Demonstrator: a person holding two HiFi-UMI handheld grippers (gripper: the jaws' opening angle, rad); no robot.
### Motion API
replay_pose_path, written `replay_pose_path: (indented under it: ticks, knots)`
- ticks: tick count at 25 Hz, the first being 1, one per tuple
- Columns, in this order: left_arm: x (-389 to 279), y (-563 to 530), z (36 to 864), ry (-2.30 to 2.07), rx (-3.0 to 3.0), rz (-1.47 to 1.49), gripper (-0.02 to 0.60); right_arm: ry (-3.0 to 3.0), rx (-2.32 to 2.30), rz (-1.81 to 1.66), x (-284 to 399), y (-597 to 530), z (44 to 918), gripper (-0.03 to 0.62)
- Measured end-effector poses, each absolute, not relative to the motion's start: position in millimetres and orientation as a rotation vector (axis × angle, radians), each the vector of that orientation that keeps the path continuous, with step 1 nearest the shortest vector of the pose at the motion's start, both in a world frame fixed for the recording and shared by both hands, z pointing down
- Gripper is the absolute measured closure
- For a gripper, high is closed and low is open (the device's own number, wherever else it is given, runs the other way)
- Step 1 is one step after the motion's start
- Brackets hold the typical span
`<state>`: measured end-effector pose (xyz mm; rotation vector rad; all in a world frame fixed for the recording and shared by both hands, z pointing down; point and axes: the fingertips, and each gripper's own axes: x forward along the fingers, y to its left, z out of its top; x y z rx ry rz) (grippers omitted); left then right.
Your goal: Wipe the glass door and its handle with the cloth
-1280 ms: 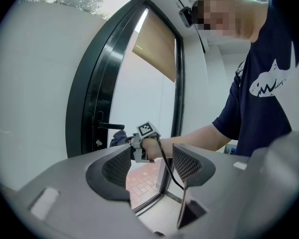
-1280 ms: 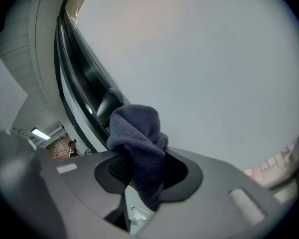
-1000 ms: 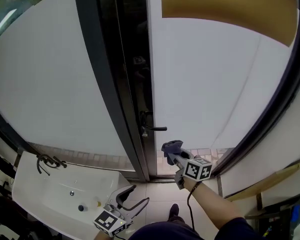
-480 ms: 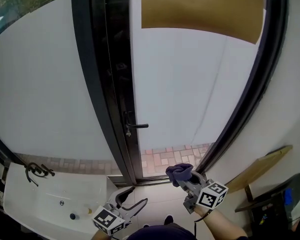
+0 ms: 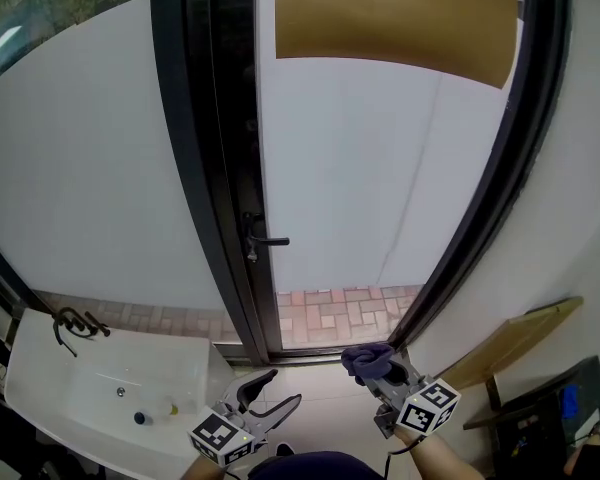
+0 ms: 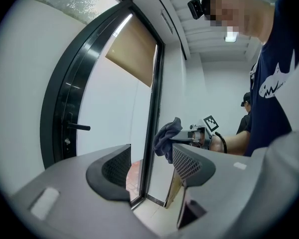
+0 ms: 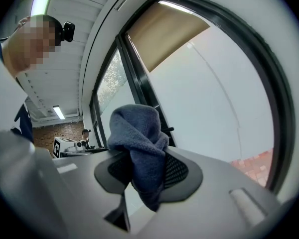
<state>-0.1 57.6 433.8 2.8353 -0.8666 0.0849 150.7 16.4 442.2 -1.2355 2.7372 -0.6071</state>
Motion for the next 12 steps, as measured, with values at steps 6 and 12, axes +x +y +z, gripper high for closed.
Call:
replay_pose_path:
  ticks: [6, 12]
  knots:
    - [23.6, 109.0, 441.0, -0.895, 2.839, 0.107, 0.322, 2.792, -1.193, -0.524, 164.3, 67.2, 448.8, 0.465]
    - [52.9, 135.2, 447.3, -0.877, 2.85, 0.112, 0.322, 2.851, -1.157, -0.448, 181.1, 94.2, 448.4, 0.465]
